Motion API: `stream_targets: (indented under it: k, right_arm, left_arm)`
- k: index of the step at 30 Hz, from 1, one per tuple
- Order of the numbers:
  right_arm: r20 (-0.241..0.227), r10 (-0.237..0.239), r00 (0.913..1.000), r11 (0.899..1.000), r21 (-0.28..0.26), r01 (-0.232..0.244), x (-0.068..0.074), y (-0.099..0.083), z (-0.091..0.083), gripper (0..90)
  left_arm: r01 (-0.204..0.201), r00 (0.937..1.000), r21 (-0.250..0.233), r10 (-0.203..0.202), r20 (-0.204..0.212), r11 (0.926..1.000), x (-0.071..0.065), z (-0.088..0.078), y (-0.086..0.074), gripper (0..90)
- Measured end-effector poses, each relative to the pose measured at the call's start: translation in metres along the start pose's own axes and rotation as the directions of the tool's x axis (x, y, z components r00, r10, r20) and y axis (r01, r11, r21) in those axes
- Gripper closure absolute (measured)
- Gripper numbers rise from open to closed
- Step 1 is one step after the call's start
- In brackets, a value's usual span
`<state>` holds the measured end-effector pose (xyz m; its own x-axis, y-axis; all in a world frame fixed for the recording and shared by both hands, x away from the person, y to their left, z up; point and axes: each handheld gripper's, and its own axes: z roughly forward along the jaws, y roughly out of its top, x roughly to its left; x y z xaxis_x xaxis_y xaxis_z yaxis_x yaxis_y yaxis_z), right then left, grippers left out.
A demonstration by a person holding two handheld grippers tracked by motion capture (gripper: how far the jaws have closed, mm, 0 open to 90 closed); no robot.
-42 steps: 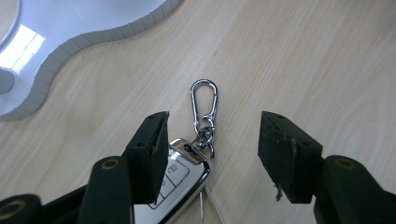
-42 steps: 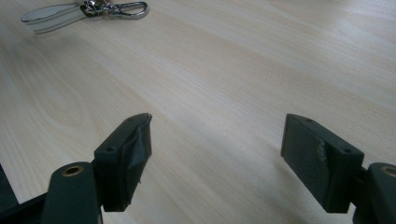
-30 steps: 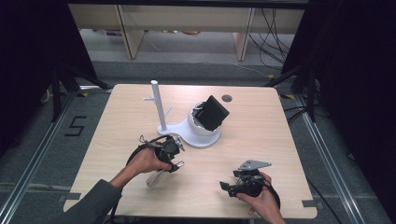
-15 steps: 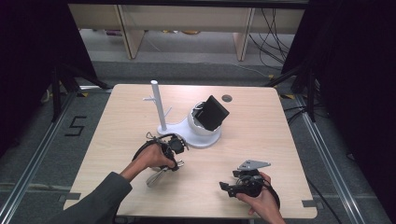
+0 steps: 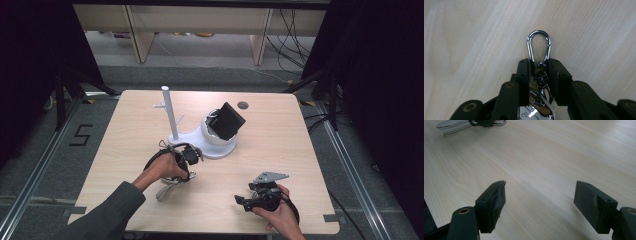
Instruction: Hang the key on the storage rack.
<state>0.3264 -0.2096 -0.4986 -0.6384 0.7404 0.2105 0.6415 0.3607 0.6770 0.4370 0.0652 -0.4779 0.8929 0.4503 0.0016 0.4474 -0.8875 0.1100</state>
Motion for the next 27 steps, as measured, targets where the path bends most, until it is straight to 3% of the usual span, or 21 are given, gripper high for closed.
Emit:
stream_targets:
  k: [5, 9, 10, 12, 14, 16, 17, 21, 22, 24, 27]
  right_arm:
    - [-0.004, 0.004, 1.0000, 1.000, 0.005, -0.004, 0.000, 0.000, 0.000, 26.5]
    - [-0.001, 0.001, 1.0000, 1.000, -0.005, -0.001, 0.000, 0.000, 0.000, 26.8]
    - [-0.003, 0.013, 0.9999, 1.000, -0.022, -0.013, 0.001, -0.001, 0.002, 26.8]
    - [-0.003, -0.001, 1.0000, 1.000, -0.005, 0.001, 0.000, -0.001, 0.001, 26.9]
    - [-0.004, 0.024, 0.9997, 1.000, -0.014, -0.024, 0.001, -0.001, 0.002, 26.9]
    - [-0.002, 0.016, 0.9999, 1.000, -0.021, -0.016, 0.000, -0.001, 0.002, 26.9]
    - [-0.004, 0.035, 0.9994, 0.999, -0.013, -0.035, 0.002, -0.001, 0.001, 26.9]
    - [-0.001, 0.008, 1.0000, 1.000, 0.002, -0.008, -0.001, 0.000, 0.000, 26.9]
    - [-0.005, 0.019, 0.9998, 0.999, -0.034, -0.019, 0.000, -0.001, 0.003, 26.9]
    - [-0.002, 0.020, 0.9998, 1.000, -0.010, -0.020, 0.001, -0.001, 0.001, 27.0]
    - [-0.003, 0.016, 0.9999, 1.000, -0.020, -0.016, 0.000, -0.001, 0.002, 26.9]
  left_arm:
    - [-0.029, 0.9995, 0.032, 0.029, -0.013, 0.9991, -0.003, 0.000, 0.003, 74.3]
    - [-0.037, 0.9992, 0.039, 0.036, 0.013, 0.9986, -0.003, 0.000, 0.002, 74.9]
    - [-0.059, 0.9982, 0.033, 0.059, 0.004, 0.9977, -0.003, 0.000, 0.002, 75.0]
    - [-0.047, 0.9988, 0.031, 0.047, 0.014, 0.9984, -0.005, 0.000, 0.001, 75.1]
    - [-0.059, 0.9983, 0.020, 0.059, 0.005, 0.9981, -0.004, 0.000, 0.001, 75.1]
    - [-0.055, 0.9982, 0.013, 0.055, 0.023, 0.9984, -0.004, -0.002, -0.001, 75.1]
    - [-0.061, 0.9977, -0.001, 0.061, 0.028, 0.9981, -0.002, -0.004, -0.002, 75.1]
    - [-0.037, 0.9980, -0.028, 0.038, 0.051, 0.9989, 0.002, -0.015, -0.007, 75.1]
    - [-0.029, 0.9981, -0.039, 0.031, 0.053, 0.9988, 0.003, -0.020, -0.009, 75.1]
    - [-0.016, 0.9987, -0.051, 0.019, 0.046, 0.9986, 0.006, -0.027, -0.012, 75.1]
    - [0.000, 0.9993, -0.078, 0.003, 0.037, 0.9970, 0.012, -0.041, -0.018, 75.1]
